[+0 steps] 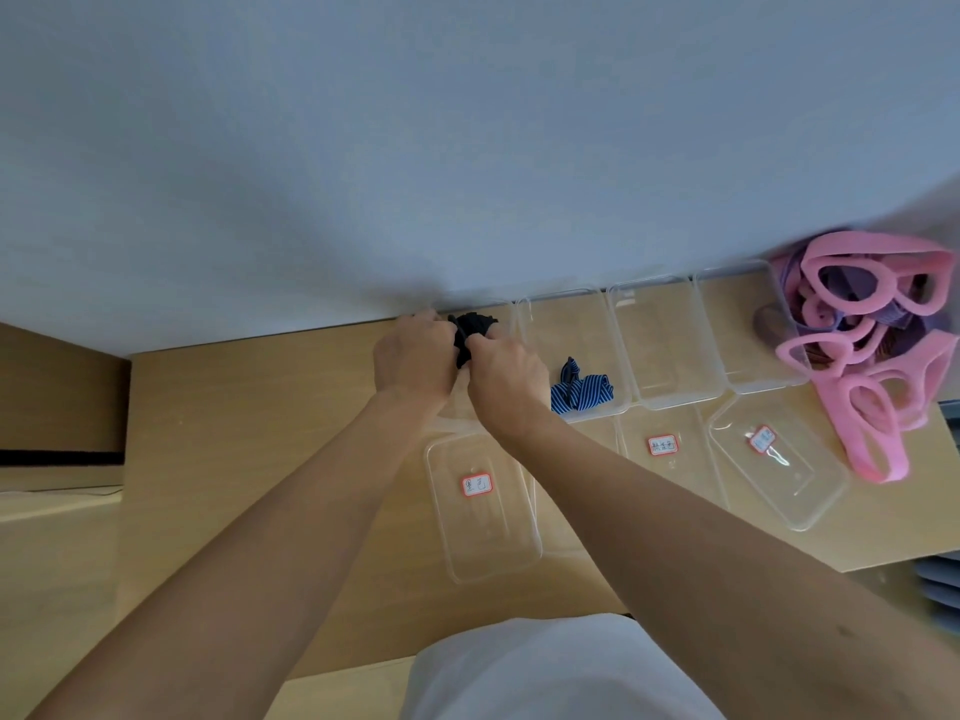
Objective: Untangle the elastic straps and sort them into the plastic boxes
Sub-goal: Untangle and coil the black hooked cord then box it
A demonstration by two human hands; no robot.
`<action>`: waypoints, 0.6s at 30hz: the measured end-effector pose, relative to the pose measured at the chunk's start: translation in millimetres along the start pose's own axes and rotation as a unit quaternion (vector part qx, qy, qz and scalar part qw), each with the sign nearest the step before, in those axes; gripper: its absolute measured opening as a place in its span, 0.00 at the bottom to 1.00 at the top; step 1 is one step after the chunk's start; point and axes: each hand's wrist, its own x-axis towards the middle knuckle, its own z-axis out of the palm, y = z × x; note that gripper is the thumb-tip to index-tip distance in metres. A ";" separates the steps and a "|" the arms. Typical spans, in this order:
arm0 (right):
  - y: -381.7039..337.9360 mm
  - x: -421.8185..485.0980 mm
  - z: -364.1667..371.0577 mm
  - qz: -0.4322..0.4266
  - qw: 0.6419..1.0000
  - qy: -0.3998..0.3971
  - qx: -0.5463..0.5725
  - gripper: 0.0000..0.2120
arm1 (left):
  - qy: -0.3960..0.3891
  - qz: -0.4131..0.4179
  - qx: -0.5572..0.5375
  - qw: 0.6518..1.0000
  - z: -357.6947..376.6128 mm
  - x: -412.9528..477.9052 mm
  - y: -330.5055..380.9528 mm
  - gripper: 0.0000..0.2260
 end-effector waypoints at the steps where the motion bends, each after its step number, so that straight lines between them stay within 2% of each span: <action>1: 0.8 -0.3 1.6 -0.007 1.000 -0.002 -0.011 0.06 | -0.001 0.005 0.005 1.000 1.3 0.1 -0.9 0.08; 8: 2.0 6.6 -2.1 -0.012 0.995 -0.018 -0.100 0.08 | 0.009 0.011 0.016 1.000 9.8 -0.3 -2.3 0.09; 12: 5.9 9.2 -6.3 -0.044 0.995 -0.013 -0.084 0.07 | -0.012 0.015 0.045 0.999 2.3 -0.3 1.7 0.09; 15: 15.1 8.3 -14.7 -0.097 0.993 0.017 -0.064 0.05 | -0.007 0.042 0.079 0.996 -5.7 -4.4 1.4 0.11; 18: 32.8 3.8 -27.3 -0.109 0.990 0.062 -0.066 0.09 | 0.038 0.057 0.079 0.995 -15.7 -15.3 4.2 0.12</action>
